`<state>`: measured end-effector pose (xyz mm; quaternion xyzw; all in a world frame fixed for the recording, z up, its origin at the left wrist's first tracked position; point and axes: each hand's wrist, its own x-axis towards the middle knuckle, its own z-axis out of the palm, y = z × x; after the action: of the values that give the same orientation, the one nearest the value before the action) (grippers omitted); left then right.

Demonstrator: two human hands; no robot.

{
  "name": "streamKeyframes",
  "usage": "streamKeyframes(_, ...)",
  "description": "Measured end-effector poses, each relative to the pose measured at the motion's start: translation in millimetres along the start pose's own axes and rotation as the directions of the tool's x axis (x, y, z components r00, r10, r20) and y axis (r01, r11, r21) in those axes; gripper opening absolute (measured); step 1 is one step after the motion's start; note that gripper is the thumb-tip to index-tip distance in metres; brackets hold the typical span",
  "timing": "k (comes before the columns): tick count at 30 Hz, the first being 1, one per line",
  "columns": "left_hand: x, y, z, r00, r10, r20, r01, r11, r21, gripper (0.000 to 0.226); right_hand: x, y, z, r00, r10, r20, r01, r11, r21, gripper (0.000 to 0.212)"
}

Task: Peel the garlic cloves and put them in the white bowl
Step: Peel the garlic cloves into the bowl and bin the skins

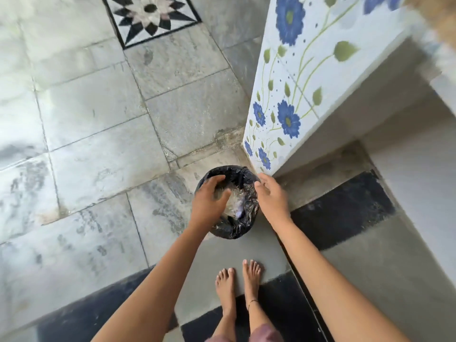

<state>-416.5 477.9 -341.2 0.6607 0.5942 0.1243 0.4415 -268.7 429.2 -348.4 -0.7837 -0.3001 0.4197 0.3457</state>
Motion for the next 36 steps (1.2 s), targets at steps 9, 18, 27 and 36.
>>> streamKeyframes(9,-171.2,191.3,-76.3,0.85,0.522,-0.068,-0.519,0.853,0.057,0.041,-226.0,-121.3,-154.8,0.758,-0.493,-0.427,0.467,0.867,-0.173,0.04)
streamKeyframes(18,-266.6,336.8,15.7,0.502,0.841,0.203,-0.853,0.52,-0.048,0.038,-346.5,-47.3,-323.5,0.484,-0.436,-0.759,0.226,0.9,-0.373,0.044)
streamKeyframes(27,-347.3,423.1,182.4,0.395,0.799,0.454,-0.909,0.41,0.07,0.032,-427.5,82.1,-443.3,0.426,-0.339,-0.839,-0.157,0.885,-0.438,0.049)
streamKeyframes(36,-350.9,447.6,218.2,0.512,0.678,0.528,-0.857,0.361,0.367,0.017,-426.8,131.3,-464.6,0.585,-0.294,-0.756,-0.244,0.825,-0.509,0.059)
